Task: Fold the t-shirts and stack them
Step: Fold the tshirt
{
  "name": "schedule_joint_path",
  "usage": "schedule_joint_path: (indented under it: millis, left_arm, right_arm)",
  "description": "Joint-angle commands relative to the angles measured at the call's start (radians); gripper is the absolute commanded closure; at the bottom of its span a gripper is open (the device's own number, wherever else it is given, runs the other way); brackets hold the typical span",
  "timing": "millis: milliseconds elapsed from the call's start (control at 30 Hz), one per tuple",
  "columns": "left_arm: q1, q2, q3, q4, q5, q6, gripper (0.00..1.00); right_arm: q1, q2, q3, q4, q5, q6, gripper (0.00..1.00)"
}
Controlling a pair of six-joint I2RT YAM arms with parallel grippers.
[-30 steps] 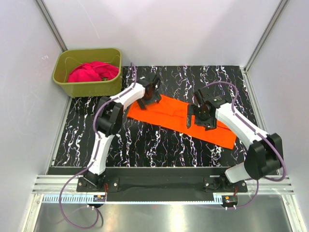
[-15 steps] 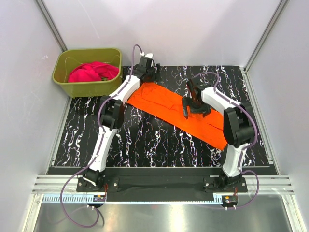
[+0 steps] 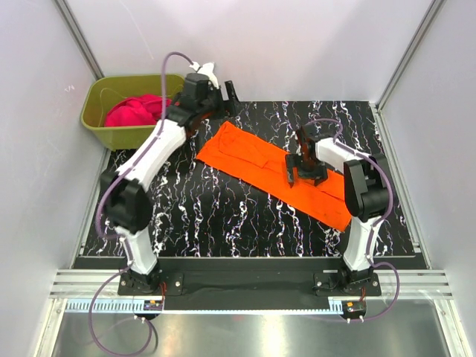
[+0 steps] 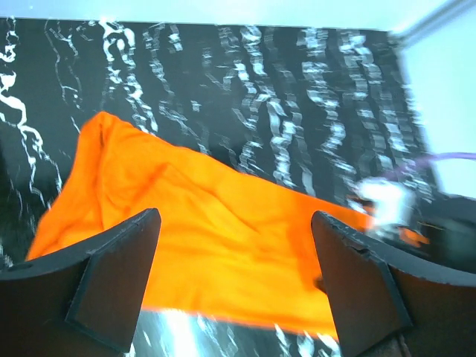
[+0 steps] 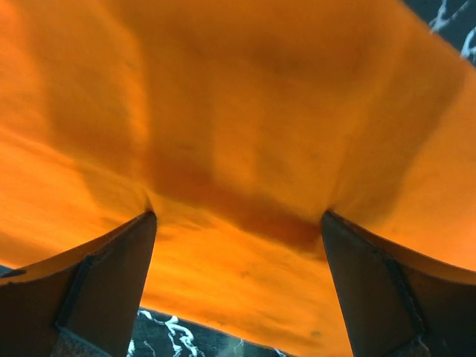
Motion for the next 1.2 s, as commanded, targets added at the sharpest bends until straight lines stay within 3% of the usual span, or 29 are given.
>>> schedule_joint_path:
  millis: [0, 200, 400, 533, 700, 900, 1167]
  left_arm:
    - [-0.007, -0.103, -0.105, -0.048, 0.050, -0.047, 0.11]
    - [-0.066, -0.207, -0.286, -0.075, 0.001, -0.104, 0.12]
    - [-0.122, -0.154, -0.269, -0.122, -0.094, -0.127, 0.12]
    - [-0.120, -0.067, -0.207, -0.193, -0.166, -0.138, 0.12]
    - [-0.120, 0.042, -0.138, -0.261, -0.246, -0.153, 0.12]
    - [-0.120, 0.191, -0.044, -0.280, -0.289, -0.159, 0.13]
    - [-0.085, 0.464, 0.172, -0.346, -0.245, -0.173, 0.16]
  right_arm:
    - [0.007, -0.040, -0.099, 0.059, -0.047, 0.055, 0.00]
    - [0.052, -0.060, -0.178, 0.056, -0.065, 0.267, 0.00]
    - [0.259, -0.057, -0.201, 0.068, -0.168, 0.618, 0.00]
    - [0.379, -0.069, -0.131, 0.084, -0.243, 0.776, 0.00]
    - [0.398, -0.193, -0.101, 0.058, -0.216, 0.778, 0.00]
    - [0.387, -0.365, -0.112, -0.055, -0.095, 0.560, 0.00]
    - [0.214, -0.545, -0.210, -0.090, -0.078, 0.468, 0.00]
